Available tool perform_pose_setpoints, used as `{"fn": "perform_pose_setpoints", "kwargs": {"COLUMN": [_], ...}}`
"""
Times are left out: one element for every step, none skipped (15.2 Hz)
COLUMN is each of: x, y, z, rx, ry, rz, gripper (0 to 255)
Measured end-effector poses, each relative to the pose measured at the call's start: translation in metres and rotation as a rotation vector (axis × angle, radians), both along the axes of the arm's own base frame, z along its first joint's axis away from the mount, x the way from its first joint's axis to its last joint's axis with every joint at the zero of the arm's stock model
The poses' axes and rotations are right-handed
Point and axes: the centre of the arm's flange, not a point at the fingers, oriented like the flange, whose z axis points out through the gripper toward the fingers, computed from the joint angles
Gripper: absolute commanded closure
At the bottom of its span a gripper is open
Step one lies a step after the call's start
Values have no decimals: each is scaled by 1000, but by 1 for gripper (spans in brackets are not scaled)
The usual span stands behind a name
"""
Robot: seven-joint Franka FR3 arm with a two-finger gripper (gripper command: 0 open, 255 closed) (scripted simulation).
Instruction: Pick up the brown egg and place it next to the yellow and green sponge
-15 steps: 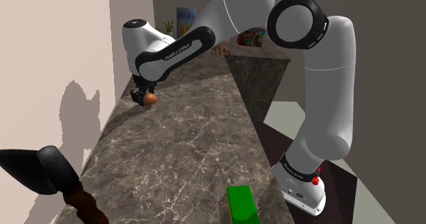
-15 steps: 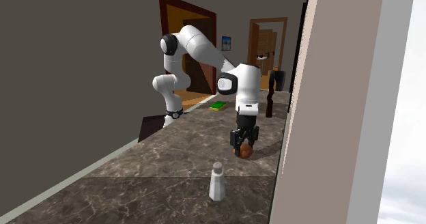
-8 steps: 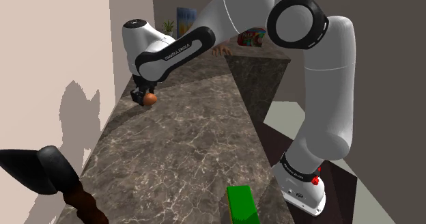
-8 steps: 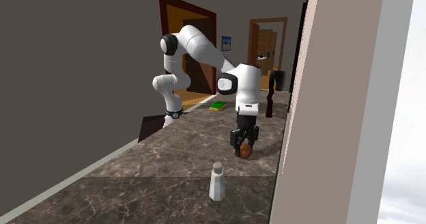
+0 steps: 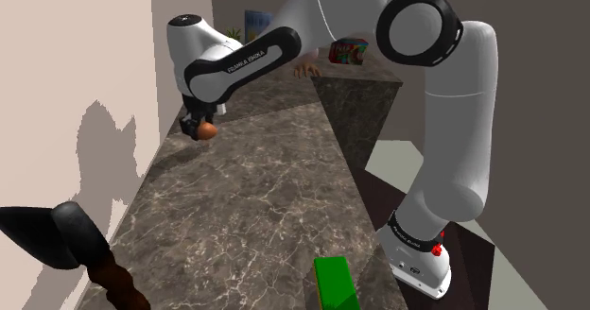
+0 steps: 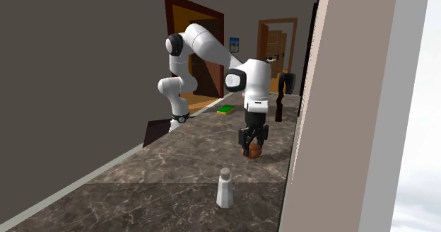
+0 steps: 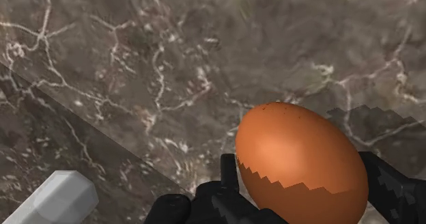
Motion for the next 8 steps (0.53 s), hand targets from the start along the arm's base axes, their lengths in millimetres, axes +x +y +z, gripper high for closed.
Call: {"fn": "perform_pose_setpoints", "kwargs": {"x": [0, -1, 0, -1, 0, 0, 1, 0], "y": [0, -1, 0, 0, 0, 0, 1, 0], "z": [5, 10, 16, 21, 28, 32, 38, 43], "rx": [0, 0, 0, 0, 0, 0, 0, 0], "ry": [0, 0, 0, 0, 0, 0, 0, 0], "rz": [0, 0, 0, 0, 0, 0, 0, 0], "gripper": [255, 255, 255, 255, 255, 255, 255, 255]}}
